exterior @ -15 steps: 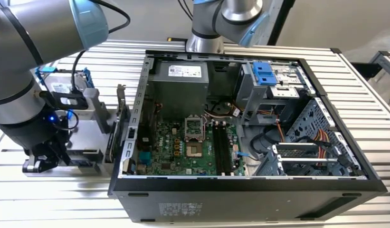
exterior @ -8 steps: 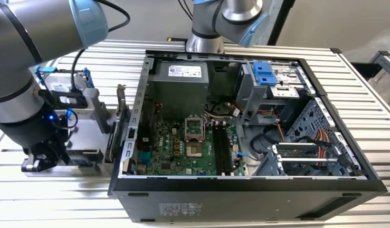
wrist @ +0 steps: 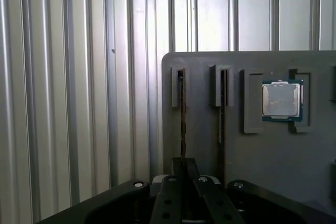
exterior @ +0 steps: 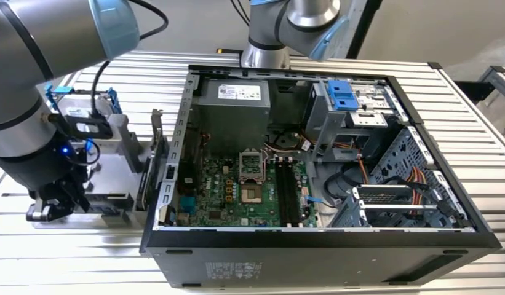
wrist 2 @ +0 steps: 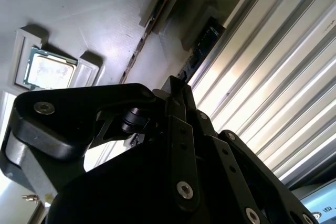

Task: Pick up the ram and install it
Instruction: 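Pick up the ram and move it above insertion slot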

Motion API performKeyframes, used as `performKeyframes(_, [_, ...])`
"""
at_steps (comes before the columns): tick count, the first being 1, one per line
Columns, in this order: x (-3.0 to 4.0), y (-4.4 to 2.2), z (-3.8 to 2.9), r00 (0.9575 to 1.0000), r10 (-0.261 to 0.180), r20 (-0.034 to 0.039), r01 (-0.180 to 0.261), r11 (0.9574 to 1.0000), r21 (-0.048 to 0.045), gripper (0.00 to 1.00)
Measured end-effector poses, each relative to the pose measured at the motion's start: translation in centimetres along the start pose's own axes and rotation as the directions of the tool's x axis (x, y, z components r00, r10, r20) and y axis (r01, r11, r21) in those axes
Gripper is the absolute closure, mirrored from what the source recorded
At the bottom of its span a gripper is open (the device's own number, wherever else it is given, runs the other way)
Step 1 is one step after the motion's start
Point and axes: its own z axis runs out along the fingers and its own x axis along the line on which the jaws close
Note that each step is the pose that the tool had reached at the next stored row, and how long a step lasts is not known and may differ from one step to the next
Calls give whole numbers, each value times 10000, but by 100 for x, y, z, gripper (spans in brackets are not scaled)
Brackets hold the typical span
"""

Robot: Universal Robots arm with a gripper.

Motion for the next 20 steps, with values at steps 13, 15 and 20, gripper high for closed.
performKeyframes(13, [0,1,-47,10000,0,-5,0,10000,-1,100])
performKeyframes(15, [0,1,-60,10000,0,-4,0,10000,0,100])
performKeyframes(20, [0,2,-90,10000,0,-4,0,10000,0,100])
